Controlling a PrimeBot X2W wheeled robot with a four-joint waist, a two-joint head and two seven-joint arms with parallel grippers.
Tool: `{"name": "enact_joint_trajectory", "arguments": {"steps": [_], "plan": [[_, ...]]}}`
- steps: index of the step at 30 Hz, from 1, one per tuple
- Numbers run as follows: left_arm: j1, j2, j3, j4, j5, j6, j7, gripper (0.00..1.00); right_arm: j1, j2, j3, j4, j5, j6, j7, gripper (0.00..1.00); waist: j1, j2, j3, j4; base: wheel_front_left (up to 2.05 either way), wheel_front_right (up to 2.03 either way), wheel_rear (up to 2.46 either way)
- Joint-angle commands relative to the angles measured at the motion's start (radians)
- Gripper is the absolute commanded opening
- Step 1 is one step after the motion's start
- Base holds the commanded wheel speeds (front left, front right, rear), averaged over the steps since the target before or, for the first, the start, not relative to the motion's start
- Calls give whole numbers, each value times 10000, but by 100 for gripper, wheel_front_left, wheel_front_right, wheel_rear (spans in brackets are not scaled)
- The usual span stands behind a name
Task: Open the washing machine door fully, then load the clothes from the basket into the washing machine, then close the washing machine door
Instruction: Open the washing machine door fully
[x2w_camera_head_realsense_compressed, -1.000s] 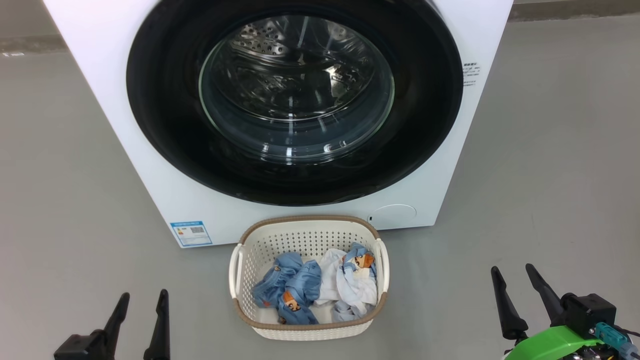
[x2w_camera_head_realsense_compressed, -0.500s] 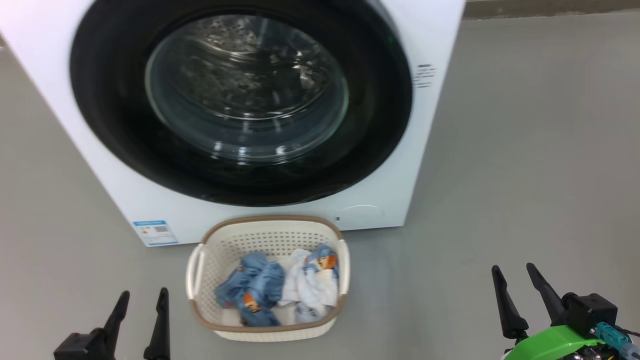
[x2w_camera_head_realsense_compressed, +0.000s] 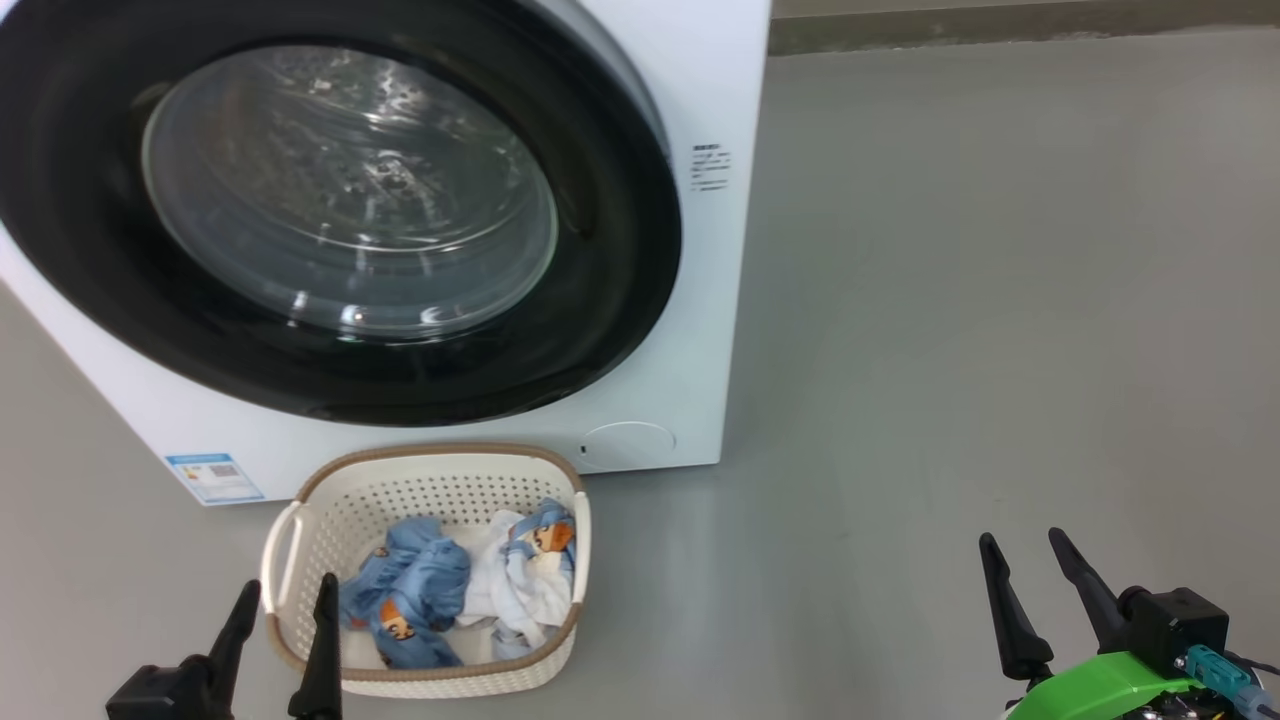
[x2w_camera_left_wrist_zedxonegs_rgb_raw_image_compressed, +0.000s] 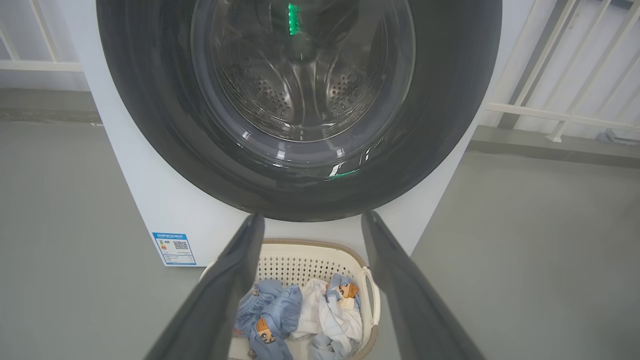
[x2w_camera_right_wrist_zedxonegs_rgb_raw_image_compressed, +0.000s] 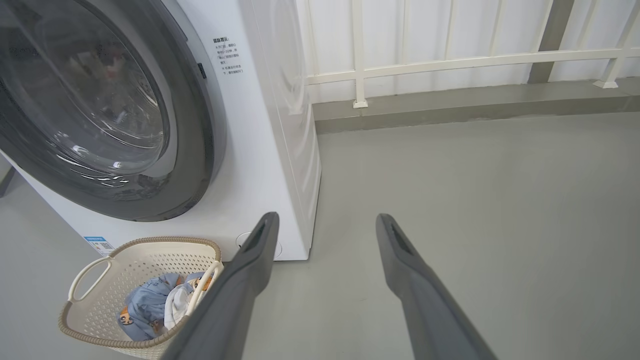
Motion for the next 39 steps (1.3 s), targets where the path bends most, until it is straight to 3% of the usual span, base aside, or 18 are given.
{"name": "enact_joint_trajectory", "arguments": {"steps": [1, 15, 16, 17, 18, 28, 36, 39], "plan": [[-394, 220, 332, -257, -74, -16, -90, 100, -176, -107, 264, -201, -85, 16, -129, 100, 0, 0, -22, -6, 51, 51, -102], [-307, 65, 281, -233, -127, -16, -90, 100, -209, -17, 378, -229, 435, 16, -130, 100, 0, 0, -60, 18, 10, 10, -20], [-302, 42, 278, -235, -148, -16, -90, 100, -243, -11, 420, -238, 547, 16, -130, 72, 0, 0, -45, 28, 0, 0, 0], [-296, 23, 268, -234, -166, -16, -90, 100, -289, 0, 464, -246, 692, 16, -129, 33, 0, 0, -31, 38, 0, 0, 0], [-291, 7, 266, -226, -184, -16, -90, 100, -344, 11, 510, -262, 855, 16, -126, 0, 0, 0, -17, 49, 0, 0, 0], [-408, -108, 264, -246, -272, -16, -90, 100, -1402, 109, 920, -820, 3330, 16, -129, 0, 0, 0, 227, 153, 0, 0, 0], [-633, -86, 163, -286, -327, -16, -90, 100, -2817, 297, 1025, -1601, 6528, 16, -130, 0, 0, 0, 536, 228, 0, 0, 0], [-719, -79, 139, -299, -345, -16, -90, 100, -3244, 251, 1077, -1684, 7143, 16, -130, 0, 0, 0, 643, 269, 0, 0, 0]]}}
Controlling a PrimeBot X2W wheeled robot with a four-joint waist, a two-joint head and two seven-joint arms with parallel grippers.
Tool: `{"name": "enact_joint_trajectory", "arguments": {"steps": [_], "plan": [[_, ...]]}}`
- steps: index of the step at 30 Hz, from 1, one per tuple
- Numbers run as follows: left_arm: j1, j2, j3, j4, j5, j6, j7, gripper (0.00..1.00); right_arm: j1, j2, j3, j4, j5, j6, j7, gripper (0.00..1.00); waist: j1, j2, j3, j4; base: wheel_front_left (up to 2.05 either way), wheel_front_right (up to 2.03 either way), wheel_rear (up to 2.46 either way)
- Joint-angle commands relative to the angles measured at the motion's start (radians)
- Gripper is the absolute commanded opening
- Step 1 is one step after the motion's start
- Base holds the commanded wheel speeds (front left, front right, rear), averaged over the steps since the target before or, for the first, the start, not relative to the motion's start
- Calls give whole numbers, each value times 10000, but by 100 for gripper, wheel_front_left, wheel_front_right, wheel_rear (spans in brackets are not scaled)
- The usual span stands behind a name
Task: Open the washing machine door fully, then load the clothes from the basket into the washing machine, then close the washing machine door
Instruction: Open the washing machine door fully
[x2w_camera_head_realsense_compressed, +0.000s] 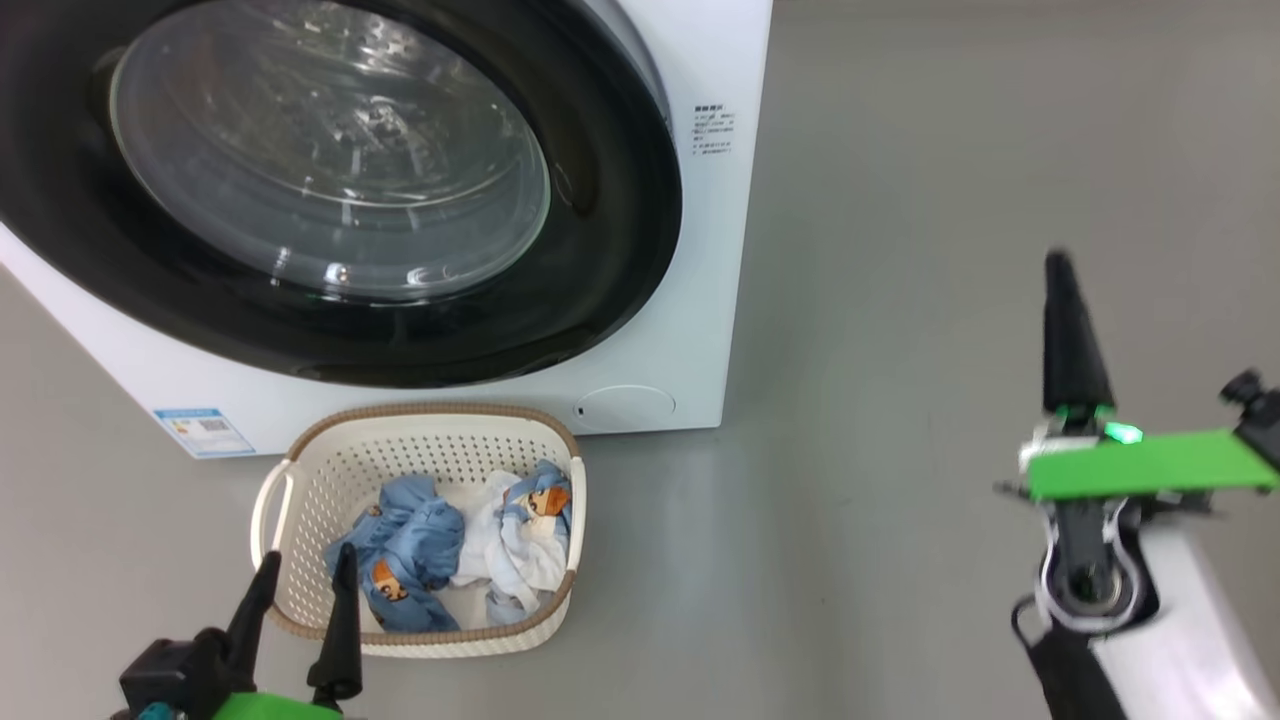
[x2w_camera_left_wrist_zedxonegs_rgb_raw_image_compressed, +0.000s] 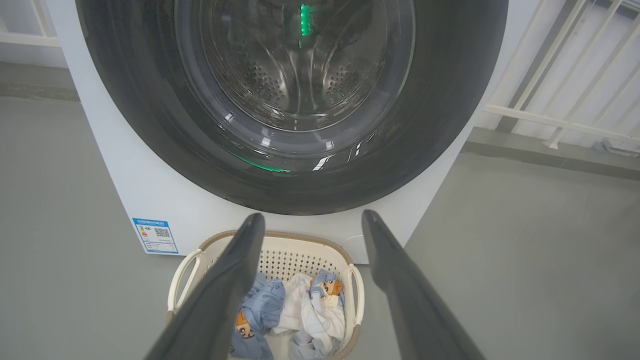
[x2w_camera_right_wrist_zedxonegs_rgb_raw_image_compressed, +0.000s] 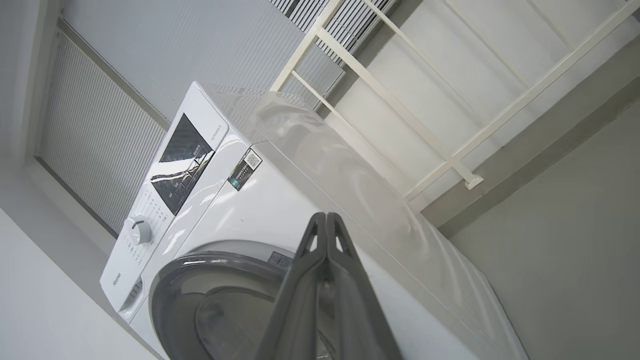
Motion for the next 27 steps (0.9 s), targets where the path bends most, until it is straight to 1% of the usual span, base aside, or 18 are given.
{"name": "enact_joint_trajectory", "arguments": {"steps": [1, 3, 6, 11, 16, 20, 23, 27], "plan": [[-417, 162, 309, -277, -76, -16, -70, 100, -520, 5, 269, -348, 293, 17, -117, 0, 0, 0, 107, 60, 0, 0, 0], [-515, 166, 261, -276, -92, -16, -70, 100, -946, -4, 202, -344, 1029, 17, -117, 0, 0, 0, 208, 117, 0, 0, 0], [-685, 164, 179, -270, -126, -16, -70, 100, -1585, -300, 419, -246, 1614, 17, -117, 0, 0, 0, 378, 237, 0, 0, 0], [-922, 148, 44, -234, -181, -16, -70, 100, -2606, -605, 892, 601, 3046, 17, 0, 0, 0, 0, 589, 469, 0, 0, 0], [-1132, 118, -111, -213, -232, -16, -70, 100, -3693, -888, 1166, 1291, 4844, 17, 1065, 0, 0, 0, 842, 748, 0, 0, 0], [-1309, 92, -227, -190, -284, -16, -70, 100, -4429, -1174, 1150, 1899, 5862, 17, 2047, 0, 0, 0, 1065, 1003, 0, 0, 0], [-1441, 71, -315, -171, -319, -16, -70, 100, -4984, -1400, 1124, 2411, 6276, 17, 2731, 0, 0, 0, 1251, 1203, 0, 0, 0], [-1611, 46, -423, -183, -367, -16, -70, 100, -5686, -1663, 1331, 3075, 6382, 17, 3569, 0, 0, 0, 1516, 1427, 0, 0, 0]]}}
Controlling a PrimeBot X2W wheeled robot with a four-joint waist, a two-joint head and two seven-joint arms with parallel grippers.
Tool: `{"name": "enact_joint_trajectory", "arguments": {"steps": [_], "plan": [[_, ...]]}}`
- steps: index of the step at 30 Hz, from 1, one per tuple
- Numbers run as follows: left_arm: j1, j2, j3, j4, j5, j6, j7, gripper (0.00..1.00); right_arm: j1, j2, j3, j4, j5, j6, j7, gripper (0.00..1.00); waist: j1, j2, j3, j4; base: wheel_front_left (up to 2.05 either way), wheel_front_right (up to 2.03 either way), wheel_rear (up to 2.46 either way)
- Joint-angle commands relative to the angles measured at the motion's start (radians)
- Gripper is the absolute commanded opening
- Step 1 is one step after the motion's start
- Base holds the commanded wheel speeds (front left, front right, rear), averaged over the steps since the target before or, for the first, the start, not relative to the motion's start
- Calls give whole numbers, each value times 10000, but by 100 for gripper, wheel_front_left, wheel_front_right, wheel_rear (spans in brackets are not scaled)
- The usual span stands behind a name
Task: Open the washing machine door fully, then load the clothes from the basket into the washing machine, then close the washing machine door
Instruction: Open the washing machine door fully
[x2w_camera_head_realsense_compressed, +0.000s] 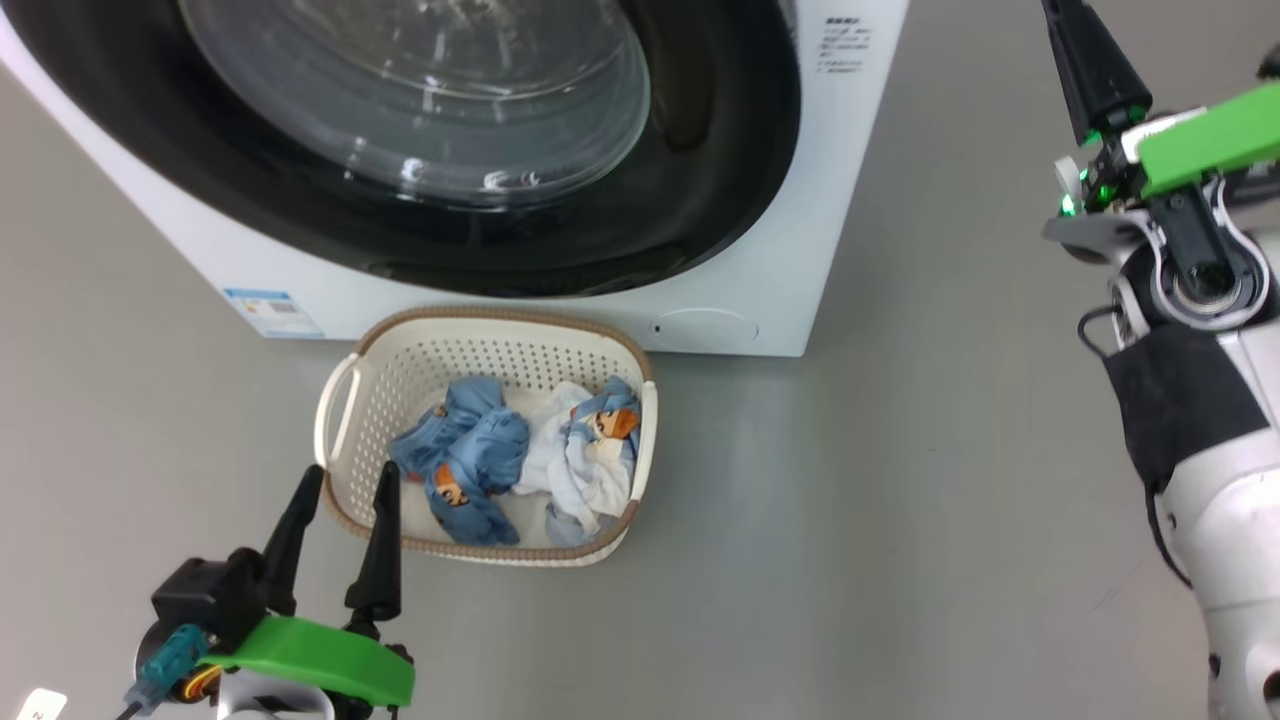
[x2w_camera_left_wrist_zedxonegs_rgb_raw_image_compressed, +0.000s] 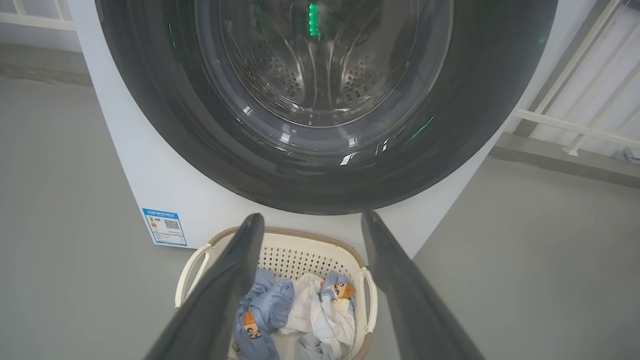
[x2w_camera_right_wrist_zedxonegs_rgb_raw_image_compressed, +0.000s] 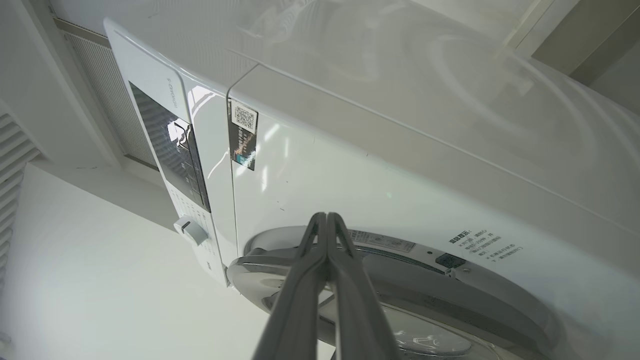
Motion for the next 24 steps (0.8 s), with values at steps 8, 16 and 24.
{"name": "enact_joint_trajectory", "arguments": {"steps": [8, 16, 24], "plan": [[-717, 85, 38, -245, -141, -16, -65, 100, -1627, -127, 786, 1345, 55, 17, 1680, 0, 0, 0, 803, 575, 0, 0, 0], [-1079, 23, -181, -315, -260, -16, -65, 100, -2568, -105, 950, 2305, 369, 17, 2967, 0, 0, 0, 1317, 866, 0, 0, 0], [-1400, -60, -305, -327, -352, -16, -65, 100, -3414, -168, 1090, 2827, 299, 17, 3622, 0, 0, 0, 1862, 1142, 0, 0, 0]]}}
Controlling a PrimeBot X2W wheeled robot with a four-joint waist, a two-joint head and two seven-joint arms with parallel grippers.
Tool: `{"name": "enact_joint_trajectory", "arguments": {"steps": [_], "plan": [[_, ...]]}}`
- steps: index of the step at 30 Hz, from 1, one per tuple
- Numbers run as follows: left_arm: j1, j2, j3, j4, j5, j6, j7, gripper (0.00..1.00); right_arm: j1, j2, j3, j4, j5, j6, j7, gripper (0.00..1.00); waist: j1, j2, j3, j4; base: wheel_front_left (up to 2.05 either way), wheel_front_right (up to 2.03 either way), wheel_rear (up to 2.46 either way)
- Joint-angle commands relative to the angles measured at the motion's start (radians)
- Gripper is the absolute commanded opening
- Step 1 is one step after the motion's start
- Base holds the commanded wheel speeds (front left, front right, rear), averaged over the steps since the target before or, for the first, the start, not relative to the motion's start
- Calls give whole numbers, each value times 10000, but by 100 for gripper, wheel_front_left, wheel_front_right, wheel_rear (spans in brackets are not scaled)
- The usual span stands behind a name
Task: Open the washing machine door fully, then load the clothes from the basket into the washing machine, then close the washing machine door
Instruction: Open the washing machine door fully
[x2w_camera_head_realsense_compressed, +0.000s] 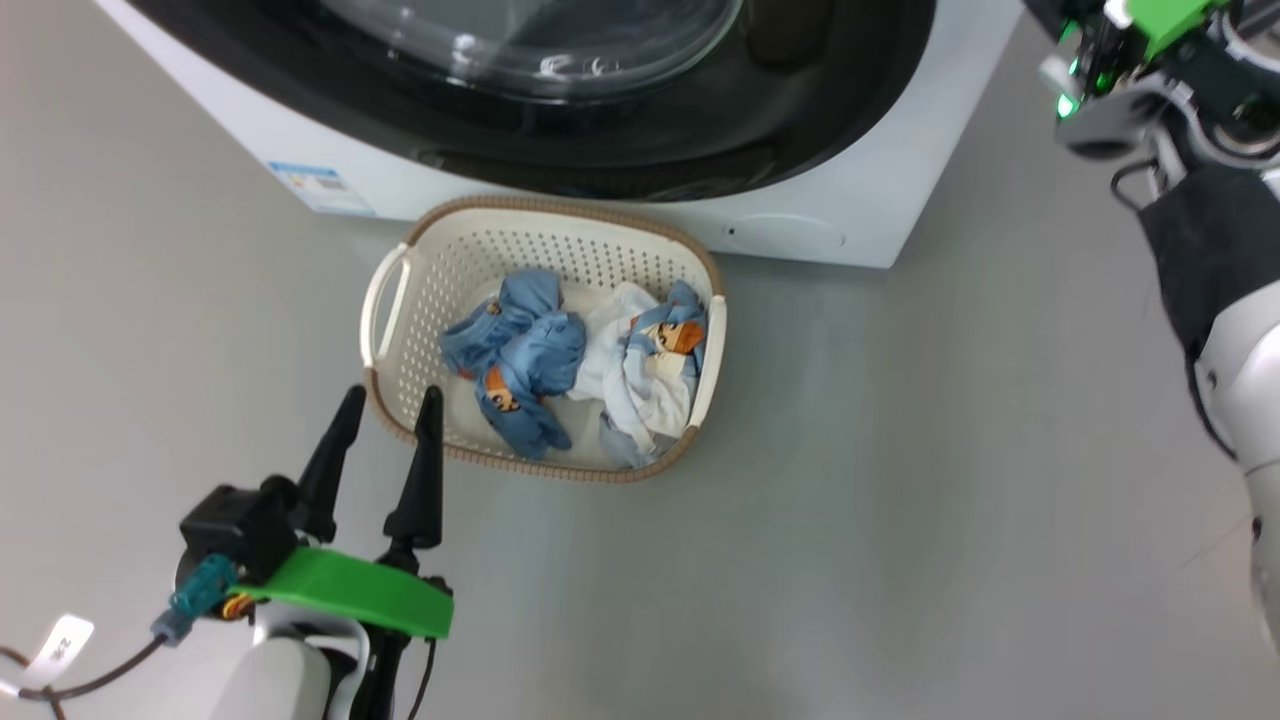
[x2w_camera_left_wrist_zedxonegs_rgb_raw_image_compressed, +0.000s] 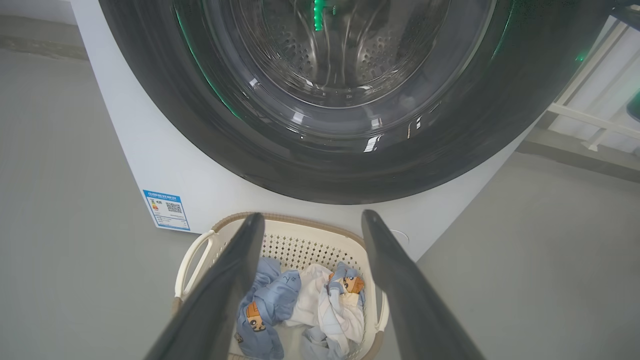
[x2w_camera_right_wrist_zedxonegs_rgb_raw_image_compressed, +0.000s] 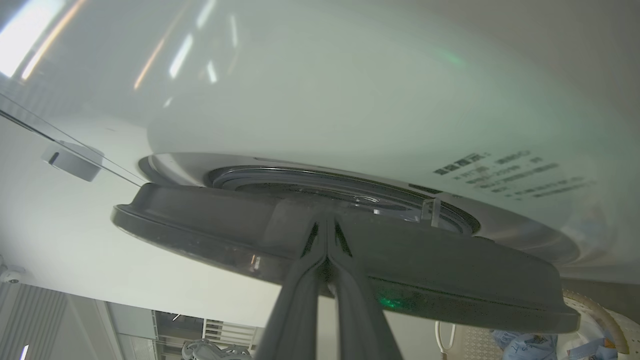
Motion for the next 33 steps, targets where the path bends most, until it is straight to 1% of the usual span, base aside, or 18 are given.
{"name": "enact_joint_trajectory", "arguments": {"steps": [1, 8, 16, 23, 33], "plan": [[-332, 160, 278, -260, -82, -16, -65, 100, -390, 76, 64, -189, 8, 17, 83, 0, 0, 0, 275, 197, 0, 0, 0], [-626, 45, 213, -312, -146, -16, -65, 100, -1009, 52, 256, 175, -266, 17, 233, 0, 0, 0, 643, 351, 0, 0, 0], [-780, -29, 204, -260, -202, -16, -65, 100, -1247, 260, 485, 290, -395, 17, 441, 0, 0, 0, 765, 425, 0, 0, 0], [-631, -46, 257, -185, -128, -16, -65, 100, -635, 346, 730, -41, -369, 17, 889, 0, 0, 0, 409, 355, 0, 0, 0], [-298, 104, 381, -93, -35, -16, -65, 100, 575, 509, 951, -737, -128, 17, 1527, 0, 0, 0, -177, 169, 0, 0, 0]]}}
